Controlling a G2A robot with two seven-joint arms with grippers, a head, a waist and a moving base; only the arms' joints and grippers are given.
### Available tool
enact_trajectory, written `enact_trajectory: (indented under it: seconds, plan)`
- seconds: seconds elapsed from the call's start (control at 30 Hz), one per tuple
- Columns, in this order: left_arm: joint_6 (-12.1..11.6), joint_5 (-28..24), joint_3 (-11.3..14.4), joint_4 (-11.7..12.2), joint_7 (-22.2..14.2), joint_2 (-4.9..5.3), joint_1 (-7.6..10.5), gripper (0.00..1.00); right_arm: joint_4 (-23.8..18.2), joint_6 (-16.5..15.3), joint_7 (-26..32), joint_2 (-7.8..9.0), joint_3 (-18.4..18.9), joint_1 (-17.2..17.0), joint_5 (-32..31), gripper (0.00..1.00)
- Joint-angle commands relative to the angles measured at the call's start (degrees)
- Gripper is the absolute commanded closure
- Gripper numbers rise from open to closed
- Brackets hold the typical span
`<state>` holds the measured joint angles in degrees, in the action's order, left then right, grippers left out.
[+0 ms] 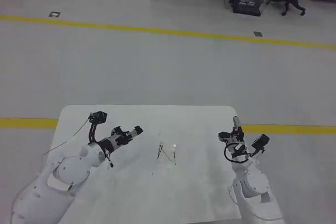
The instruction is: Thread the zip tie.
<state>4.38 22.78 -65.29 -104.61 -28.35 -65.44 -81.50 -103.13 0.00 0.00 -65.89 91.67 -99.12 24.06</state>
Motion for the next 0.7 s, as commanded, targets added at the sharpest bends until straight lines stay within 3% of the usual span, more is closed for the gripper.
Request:
enact_trajectory:
  seconds: [0.0,0.13,0.23,0.33,0.43,0.67]
  plan:
    - [1.72,8.86,3.62,0.00,-1.48,-0.18,2.10,0.00,0.00,0.00,0.00,0.00,0.00,0.00,0.00,0.00]
    - [4.83,18.81,11.03,1.58,-6.00,-0.97,6.80,0.00,0.00,0.00,0.00,0.00,0.00,0.00,0.00,0.00]
    - [7.00,25.07,16.20,4.15,-8.85,-1.83,10.51,0.00,0.00,0.00,0.00,0.00,0.00,0.00,0.00,0.00]
    - [9.96,27.19,20.39,6.54,-9.80,-3.08,13.25,0.00,0.00,0.00,0.00,0.00,0.00,0.00,0.00,0.00]
    - [13.27,24.67,22.24,8.71,-11.01,-4.32,15.66,0.00,0.00,0.00,0.00,0.00,0.00,0.00,0.00,0.00]
    - [13.47,24.74,22.25,8.76,-10.67,-4.39,15.87,0.00,0.00,0.00,0.00,0.00,0.00,0.00,0.00,0.00]
